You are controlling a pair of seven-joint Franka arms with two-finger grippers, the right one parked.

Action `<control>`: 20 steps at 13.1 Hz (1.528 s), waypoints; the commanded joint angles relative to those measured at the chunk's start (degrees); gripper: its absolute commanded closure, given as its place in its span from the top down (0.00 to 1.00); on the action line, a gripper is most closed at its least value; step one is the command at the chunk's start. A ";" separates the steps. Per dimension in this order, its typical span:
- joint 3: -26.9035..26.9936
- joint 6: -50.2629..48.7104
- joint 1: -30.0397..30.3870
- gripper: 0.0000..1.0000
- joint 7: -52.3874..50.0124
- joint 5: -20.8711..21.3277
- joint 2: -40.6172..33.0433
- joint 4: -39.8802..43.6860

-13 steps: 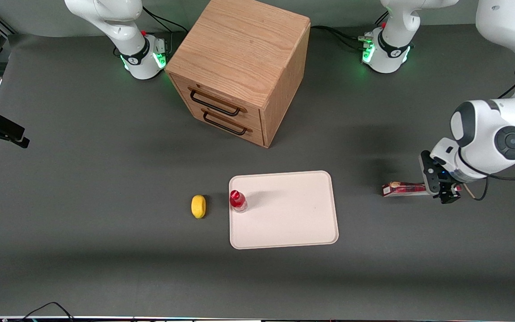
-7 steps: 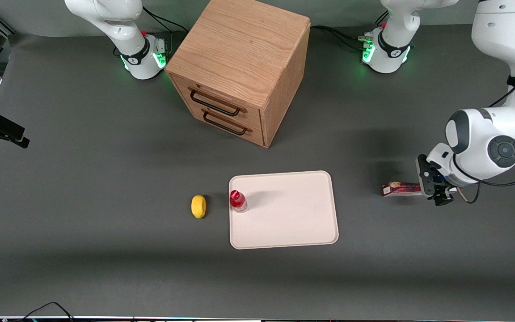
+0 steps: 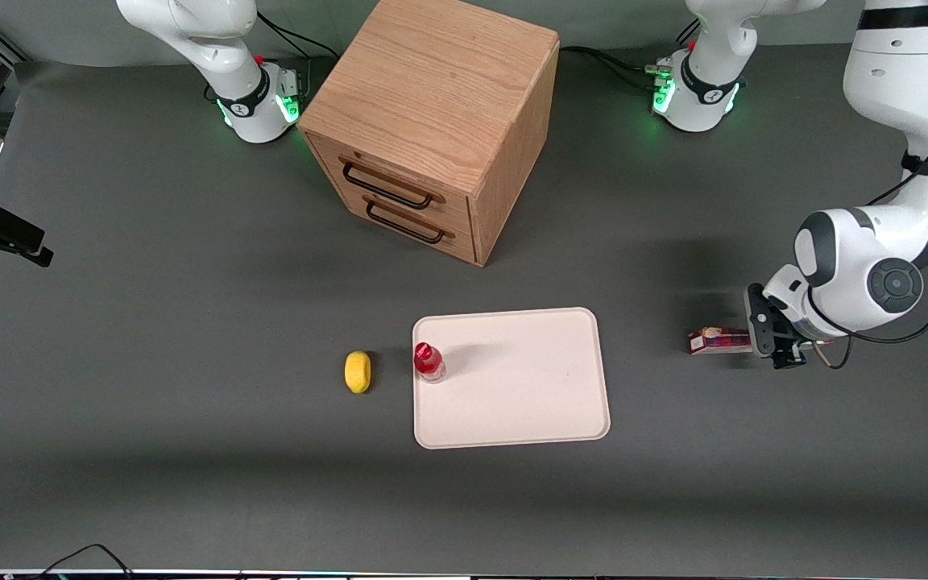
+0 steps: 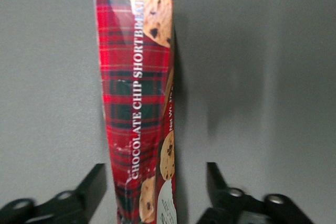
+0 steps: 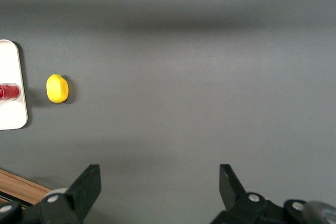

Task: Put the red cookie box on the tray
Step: 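Lower the left gripper and close it on the shortbread box, then lift the shortbread box upright with the left gripper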

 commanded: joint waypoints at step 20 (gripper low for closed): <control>5.23 -44.63 -0.95 0.00 -0.92 2.41 -19.85 23.55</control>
